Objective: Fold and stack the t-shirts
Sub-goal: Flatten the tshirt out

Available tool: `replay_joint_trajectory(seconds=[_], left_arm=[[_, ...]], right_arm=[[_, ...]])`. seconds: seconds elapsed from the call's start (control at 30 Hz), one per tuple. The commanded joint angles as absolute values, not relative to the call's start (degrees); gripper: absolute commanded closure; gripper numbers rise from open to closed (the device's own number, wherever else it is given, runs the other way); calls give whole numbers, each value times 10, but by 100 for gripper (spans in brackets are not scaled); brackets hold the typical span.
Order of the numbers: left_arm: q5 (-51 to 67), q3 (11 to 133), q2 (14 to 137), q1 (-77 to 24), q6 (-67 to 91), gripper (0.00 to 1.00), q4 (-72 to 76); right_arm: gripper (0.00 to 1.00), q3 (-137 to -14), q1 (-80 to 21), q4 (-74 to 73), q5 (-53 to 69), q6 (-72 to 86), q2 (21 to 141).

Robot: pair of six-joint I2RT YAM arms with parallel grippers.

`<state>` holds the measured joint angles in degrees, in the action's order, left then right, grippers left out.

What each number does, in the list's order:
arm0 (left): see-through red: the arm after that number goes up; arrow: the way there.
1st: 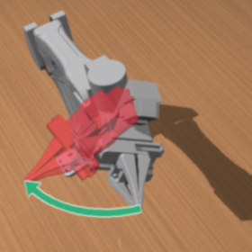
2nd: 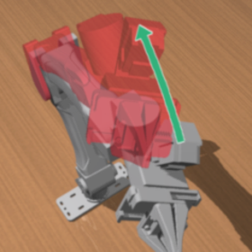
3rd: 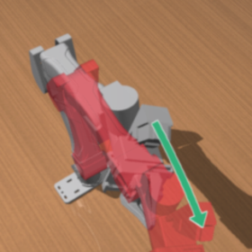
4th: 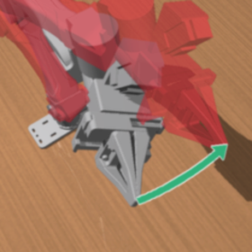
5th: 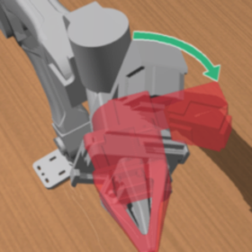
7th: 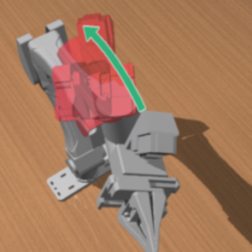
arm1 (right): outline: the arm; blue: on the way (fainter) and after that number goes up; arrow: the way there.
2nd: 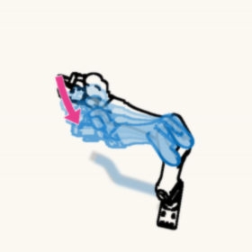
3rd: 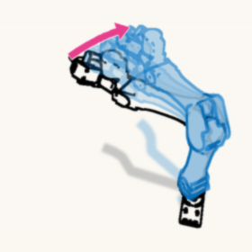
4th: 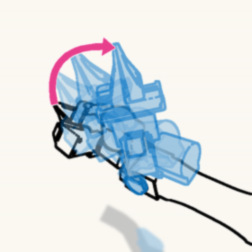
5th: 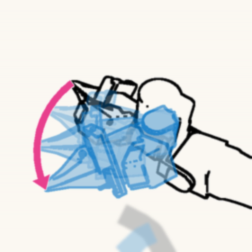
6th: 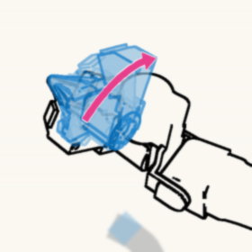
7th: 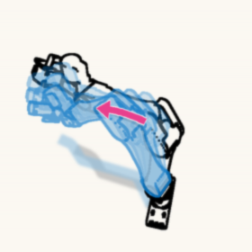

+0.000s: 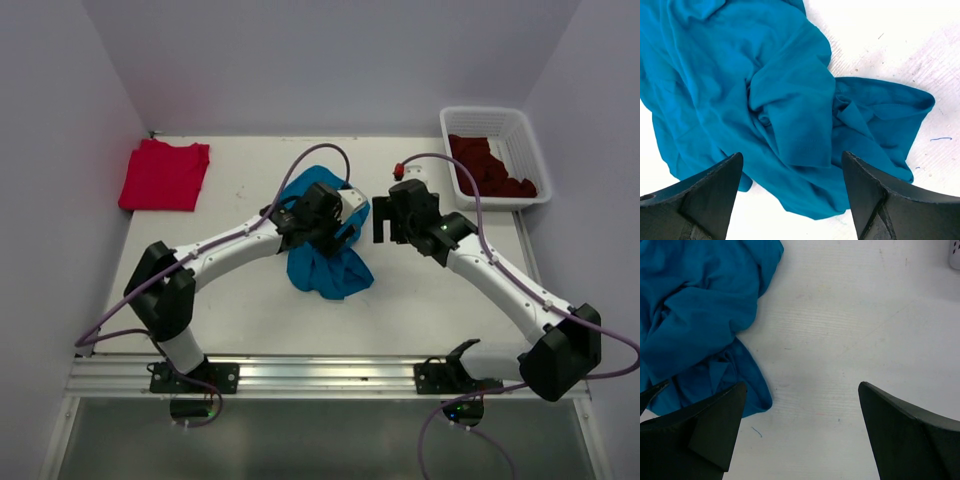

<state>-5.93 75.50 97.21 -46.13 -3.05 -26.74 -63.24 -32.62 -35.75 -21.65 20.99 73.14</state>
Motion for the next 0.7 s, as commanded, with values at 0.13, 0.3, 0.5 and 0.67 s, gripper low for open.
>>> replay_joint_trajectory(seconds=[0.13,0.3,0.5,0.67], left_arm=[[-57,757,1017,-466,-82,18,-233],[-37,755,1033,-466,-83,34,-214],[-54,767,1045,-466,-68,100,-208],[-102,762,981,-466,-34,100,-175]], right_arm=[[1,-632,-328,-365,-264,231,708],[1,-632,-327,-384,-296,235,681],[2,-627,-327,-404,-344,243,628],[2,-623,-328,-415,-353,245,612]])
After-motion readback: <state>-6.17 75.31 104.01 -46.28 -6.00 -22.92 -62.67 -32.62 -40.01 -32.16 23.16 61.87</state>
